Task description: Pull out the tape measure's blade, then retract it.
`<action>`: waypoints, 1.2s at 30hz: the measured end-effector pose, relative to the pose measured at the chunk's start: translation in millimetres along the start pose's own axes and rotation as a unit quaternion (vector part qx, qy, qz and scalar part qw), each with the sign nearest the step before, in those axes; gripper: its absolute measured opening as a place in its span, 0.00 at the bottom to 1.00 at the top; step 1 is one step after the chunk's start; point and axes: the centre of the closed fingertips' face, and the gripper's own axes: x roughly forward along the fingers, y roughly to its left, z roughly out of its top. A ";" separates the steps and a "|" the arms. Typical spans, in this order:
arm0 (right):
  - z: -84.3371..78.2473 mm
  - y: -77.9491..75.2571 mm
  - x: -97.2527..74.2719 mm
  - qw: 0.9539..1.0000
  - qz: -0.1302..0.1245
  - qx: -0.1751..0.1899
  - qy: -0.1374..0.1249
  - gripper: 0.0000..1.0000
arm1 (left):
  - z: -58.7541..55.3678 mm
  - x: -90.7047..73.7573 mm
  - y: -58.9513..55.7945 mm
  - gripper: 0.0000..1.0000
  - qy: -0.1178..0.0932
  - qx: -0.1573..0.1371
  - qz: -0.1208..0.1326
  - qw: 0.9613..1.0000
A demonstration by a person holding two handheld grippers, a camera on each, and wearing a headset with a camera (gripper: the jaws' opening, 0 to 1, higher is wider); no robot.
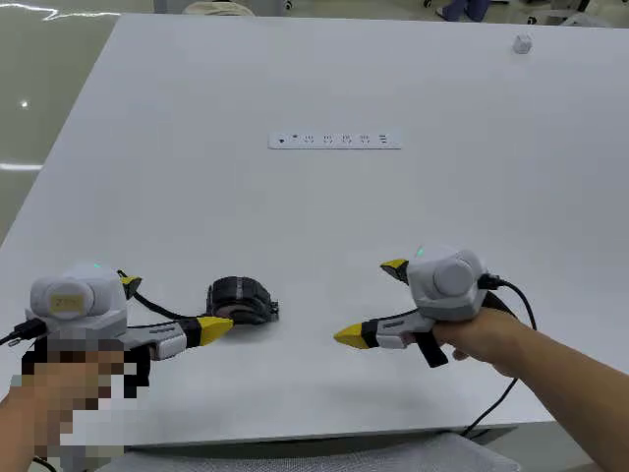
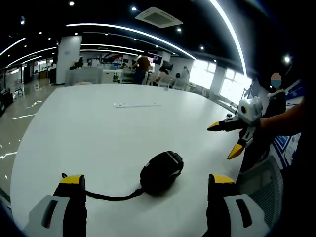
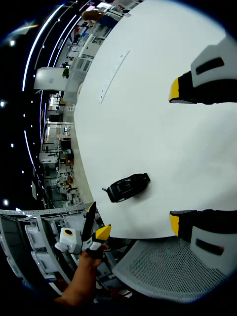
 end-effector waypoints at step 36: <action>-81.1 -38.9 -148.4 0.986 -0.146 0.082 0.000 1.00 | -14.0 -84.0 30.8 1.00 -0.012 -0.001 0.004 1.000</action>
